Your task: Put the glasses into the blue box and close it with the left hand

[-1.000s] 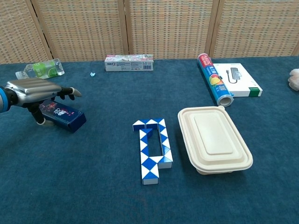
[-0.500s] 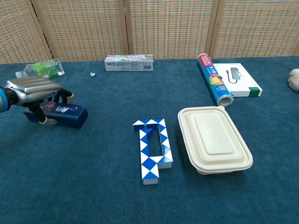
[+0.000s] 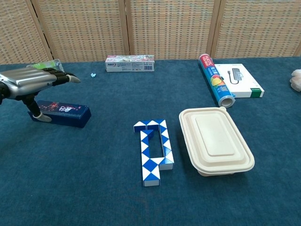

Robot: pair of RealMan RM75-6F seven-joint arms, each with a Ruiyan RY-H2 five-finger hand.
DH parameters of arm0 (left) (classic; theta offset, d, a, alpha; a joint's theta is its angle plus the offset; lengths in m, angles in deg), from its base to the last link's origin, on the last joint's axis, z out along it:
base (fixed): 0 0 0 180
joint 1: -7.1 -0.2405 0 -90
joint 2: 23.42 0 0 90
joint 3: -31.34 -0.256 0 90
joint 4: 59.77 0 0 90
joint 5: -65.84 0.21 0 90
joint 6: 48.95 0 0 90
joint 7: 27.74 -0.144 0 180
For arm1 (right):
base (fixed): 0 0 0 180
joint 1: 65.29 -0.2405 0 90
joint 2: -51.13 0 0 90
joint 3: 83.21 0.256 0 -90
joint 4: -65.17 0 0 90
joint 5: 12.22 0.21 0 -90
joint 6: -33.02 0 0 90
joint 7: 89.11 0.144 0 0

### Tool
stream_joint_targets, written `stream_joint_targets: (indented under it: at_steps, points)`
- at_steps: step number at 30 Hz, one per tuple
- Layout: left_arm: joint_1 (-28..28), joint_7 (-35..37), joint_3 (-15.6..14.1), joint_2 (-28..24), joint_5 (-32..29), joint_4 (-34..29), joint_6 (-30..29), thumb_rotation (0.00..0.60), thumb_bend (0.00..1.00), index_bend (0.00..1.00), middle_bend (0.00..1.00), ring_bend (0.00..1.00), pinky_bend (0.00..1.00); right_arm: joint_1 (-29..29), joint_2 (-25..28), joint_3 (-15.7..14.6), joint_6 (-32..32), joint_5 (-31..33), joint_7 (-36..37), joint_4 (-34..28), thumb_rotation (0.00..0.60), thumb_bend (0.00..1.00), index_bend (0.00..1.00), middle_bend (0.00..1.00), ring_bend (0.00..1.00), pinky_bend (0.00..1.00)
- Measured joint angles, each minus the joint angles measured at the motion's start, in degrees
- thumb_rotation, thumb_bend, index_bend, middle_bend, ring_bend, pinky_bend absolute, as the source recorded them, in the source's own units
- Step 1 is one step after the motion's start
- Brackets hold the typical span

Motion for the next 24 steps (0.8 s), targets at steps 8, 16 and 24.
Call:
stream_joint_targets:
  at_steps: [8,16,24]
  points:
    - [-4.42,-2.89,0.99,-7.55,-2.08,-9.0,-6.98,0.6,0.0,0.0,0.0,0.0,0.0,0.04,-0.04,-0.01,0.1,-0.03,-0.1,0.0,0.6,0.05,0.0,0.0,0.0,0.0]
    - [-16.28,-3.31,1.07,-12.29,-6.67,-16.47,-20.42,0.6,0.0,0.0,0.0,0.0,0.0,0.16,-0.21,-0.01,0.47,-0.19,-0.54,0.06,0.6,0.05,0.0,0.0,0.0,0.0]
    - [-26.08,1.51,0.31,-13.84,-10.19,-19.13,-28.75,0.6,0.0,0.0,0.0,0.0,0.0,0.25,-0.25,-0.04,0.68,-0.34,-0.51,0.16,0.6,0.05,0.0,0.0,0.0,0.0]
